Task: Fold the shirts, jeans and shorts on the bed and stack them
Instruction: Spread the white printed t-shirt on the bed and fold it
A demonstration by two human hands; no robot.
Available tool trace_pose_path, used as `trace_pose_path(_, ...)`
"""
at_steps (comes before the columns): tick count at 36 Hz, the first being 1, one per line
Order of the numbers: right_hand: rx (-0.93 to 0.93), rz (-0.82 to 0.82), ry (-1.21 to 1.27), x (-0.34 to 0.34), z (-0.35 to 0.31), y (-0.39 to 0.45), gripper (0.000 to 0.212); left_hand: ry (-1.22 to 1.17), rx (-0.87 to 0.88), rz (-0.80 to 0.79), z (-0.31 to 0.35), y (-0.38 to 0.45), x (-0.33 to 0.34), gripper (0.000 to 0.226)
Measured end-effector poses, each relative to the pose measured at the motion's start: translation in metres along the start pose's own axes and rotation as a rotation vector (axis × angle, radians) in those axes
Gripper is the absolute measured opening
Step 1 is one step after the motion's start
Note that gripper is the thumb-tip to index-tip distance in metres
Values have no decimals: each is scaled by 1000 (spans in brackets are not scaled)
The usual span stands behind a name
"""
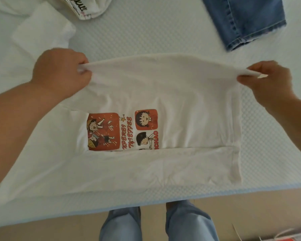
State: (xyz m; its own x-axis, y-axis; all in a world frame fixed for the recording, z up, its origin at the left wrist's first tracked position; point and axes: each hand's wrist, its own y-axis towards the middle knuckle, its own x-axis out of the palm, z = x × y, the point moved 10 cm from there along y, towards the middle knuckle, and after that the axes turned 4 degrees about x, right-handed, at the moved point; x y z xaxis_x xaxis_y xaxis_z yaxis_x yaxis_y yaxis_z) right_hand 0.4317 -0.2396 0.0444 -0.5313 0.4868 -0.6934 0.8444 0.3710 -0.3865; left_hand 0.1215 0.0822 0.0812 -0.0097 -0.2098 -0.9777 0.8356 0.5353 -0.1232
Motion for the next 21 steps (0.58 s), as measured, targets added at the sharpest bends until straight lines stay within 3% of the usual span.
trace_pose_path(4, -88, 34, -174, 1, 27, -34, 12, -51, 63, 31, 22, -55, 3, 34)
trace_pose_path(12, -189, -86, -503, 27, 62, -76, 11, -97, 37, -100, 41, -119, 65, 21)
trace_pose_path(17, -250, 26, -455, 15, 51, -83, 13, -136, -7, 60, 29, -119, 50, 27)
trace_pose_path(21, -266, 102, -416, 6, 48, -92, 13, -150, 23, 161, 32, -128, 35, 18)
